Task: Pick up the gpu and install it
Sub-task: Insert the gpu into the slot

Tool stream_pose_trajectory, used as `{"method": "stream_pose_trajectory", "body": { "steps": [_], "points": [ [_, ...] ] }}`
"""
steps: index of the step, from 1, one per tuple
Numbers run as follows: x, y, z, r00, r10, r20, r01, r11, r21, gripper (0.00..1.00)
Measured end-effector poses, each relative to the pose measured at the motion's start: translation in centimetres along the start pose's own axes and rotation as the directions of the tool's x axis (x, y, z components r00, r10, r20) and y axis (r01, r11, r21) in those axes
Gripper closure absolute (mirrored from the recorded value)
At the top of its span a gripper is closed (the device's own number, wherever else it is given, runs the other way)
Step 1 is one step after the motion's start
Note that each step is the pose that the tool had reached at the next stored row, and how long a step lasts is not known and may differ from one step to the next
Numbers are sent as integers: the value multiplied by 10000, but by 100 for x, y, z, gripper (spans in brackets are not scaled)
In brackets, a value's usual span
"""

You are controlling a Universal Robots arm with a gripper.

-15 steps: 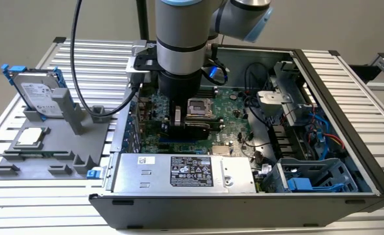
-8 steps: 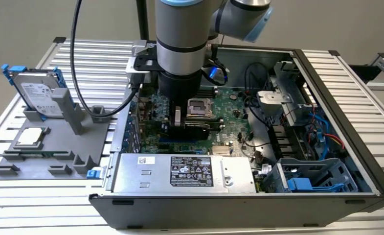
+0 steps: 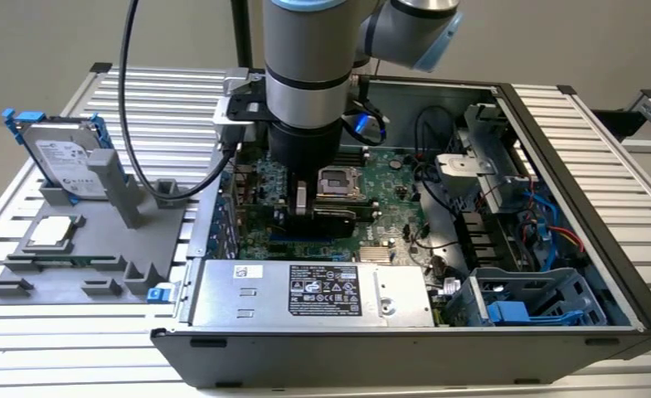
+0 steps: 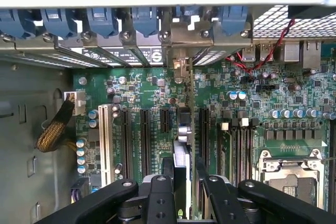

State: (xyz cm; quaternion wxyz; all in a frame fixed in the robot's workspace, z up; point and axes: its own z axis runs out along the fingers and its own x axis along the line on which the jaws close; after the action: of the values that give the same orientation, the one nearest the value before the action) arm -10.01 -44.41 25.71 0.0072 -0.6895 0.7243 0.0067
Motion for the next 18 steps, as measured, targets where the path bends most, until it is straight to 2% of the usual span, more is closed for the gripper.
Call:
{"method": "stream_pose_trajectory", "body": {
  "steps": [18],
  "points": [
    [17, 11, 37, 10000, 0, 0, 0, 10000, 2, 100]
  ]
}}
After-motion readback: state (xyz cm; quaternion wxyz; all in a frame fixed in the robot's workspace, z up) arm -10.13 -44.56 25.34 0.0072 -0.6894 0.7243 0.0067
